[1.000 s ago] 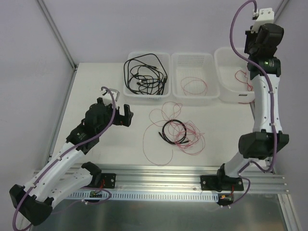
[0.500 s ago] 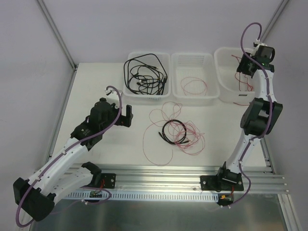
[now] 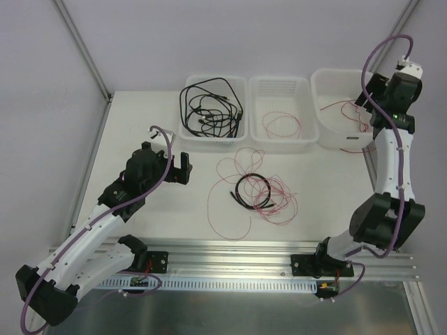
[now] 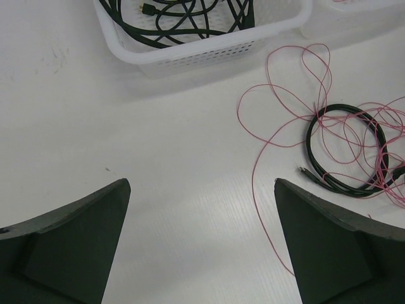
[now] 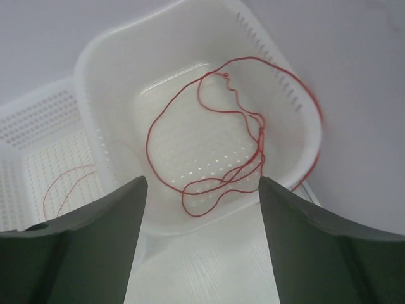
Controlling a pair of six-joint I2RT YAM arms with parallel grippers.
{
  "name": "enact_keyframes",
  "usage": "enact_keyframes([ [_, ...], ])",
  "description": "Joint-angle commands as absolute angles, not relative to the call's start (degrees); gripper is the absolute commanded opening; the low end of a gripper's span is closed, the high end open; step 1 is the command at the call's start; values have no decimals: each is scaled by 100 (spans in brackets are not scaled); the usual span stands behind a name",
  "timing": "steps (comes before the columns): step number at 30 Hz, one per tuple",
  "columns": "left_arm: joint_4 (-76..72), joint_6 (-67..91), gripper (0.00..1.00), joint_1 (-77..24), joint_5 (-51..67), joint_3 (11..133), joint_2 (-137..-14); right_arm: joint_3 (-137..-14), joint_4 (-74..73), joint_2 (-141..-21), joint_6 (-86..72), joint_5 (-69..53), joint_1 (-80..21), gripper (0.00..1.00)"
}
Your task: Untangle the cables
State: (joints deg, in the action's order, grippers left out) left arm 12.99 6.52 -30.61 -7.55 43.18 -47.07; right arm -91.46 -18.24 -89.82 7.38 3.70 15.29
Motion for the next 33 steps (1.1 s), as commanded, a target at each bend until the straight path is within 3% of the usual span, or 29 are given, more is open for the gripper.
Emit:
enact_keyframes([
  [1, 1239, 677, 99, -2971, -712, 4263, -4465, -8080, -1504, -8544, 116, 1536, 1626, 76],
  [2, 1239, 668, 99, -2971, -738, 4254, -4404, -7781, -1372, -8265, -225, 1738, 1669, 88],
  [3, 1239, 677, 99, -2971, -747, 4245, -4386, -7074, -988, -8140, -429, 1784, 1774, 91],
  [7, 1248, 686, 99, -2979, -695, 4236, -4351, -5813, -36, -7761, -975, 1539, 2100, 95],
  [10, 1248, 703, 99, -2979, -642, 4236, -4316, -5521, 395, -7927, -1028, 1555, 2267, 95],
  [27, 906, 641, 99, -2971, -800, 3885, -4289, -5941, 2389, -9930, -1301, 668, 3006, 70],
  [33, 773, 695, 99, -2979, -589, 3867, -4351, -6275, 2601, -10406, -1406, 501, 3032, 55],
])
